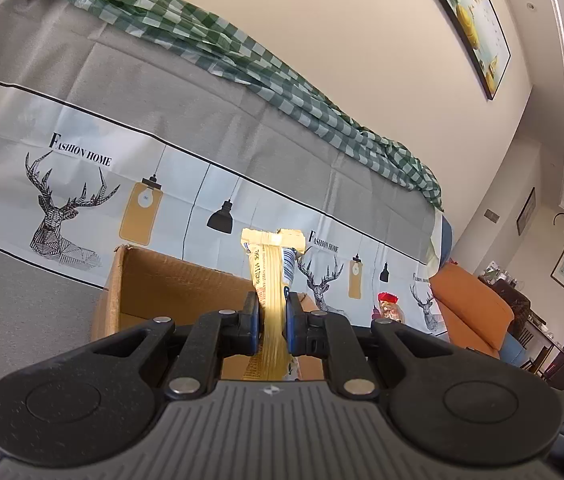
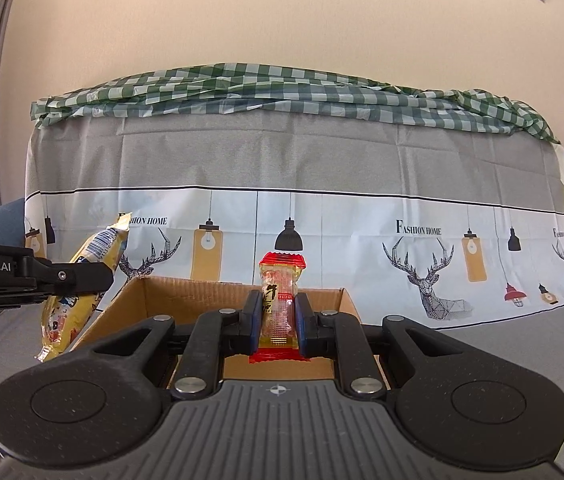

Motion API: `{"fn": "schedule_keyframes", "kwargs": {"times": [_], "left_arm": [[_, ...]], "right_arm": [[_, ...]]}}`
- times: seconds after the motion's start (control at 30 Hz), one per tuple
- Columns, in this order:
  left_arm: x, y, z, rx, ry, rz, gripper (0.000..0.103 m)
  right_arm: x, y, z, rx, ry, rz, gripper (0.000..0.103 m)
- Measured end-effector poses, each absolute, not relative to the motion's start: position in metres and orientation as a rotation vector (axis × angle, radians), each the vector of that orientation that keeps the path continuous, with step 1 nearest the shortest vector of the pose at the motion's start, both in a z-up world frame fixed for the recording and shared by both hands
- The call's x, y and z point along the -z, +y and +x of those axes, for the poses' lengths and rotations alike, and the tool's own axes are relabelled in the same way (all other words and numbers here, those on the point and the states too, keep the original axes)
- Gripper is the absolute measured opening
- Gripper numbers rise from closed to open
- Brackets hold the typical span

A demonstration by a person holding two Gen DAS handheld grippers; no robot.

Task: Organize snacks
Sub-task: 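Lift the yellow bar and red-wrapped bar and carry both over the box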

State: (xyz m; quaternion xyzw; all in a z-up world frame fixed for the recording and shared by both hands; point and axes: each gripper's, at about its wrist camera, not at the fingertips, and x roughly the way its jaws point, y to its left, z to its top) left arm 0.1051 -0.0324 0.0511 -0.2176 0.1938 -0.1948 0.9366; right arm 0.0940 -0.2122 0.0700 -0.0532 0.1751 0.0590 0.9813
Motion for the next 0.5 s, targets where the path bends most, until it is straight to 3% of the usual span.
{"fn": "schedule_keyframes", "kwargs": {"times": [0.5], "left_arm": [[-0.049,-0.045,0.11,0.42,0.39,-0.455,0.013]], "right_arm": [[-0.069,-0.214,0.094,-0.104,0.348,-0.107,0.018]]}}
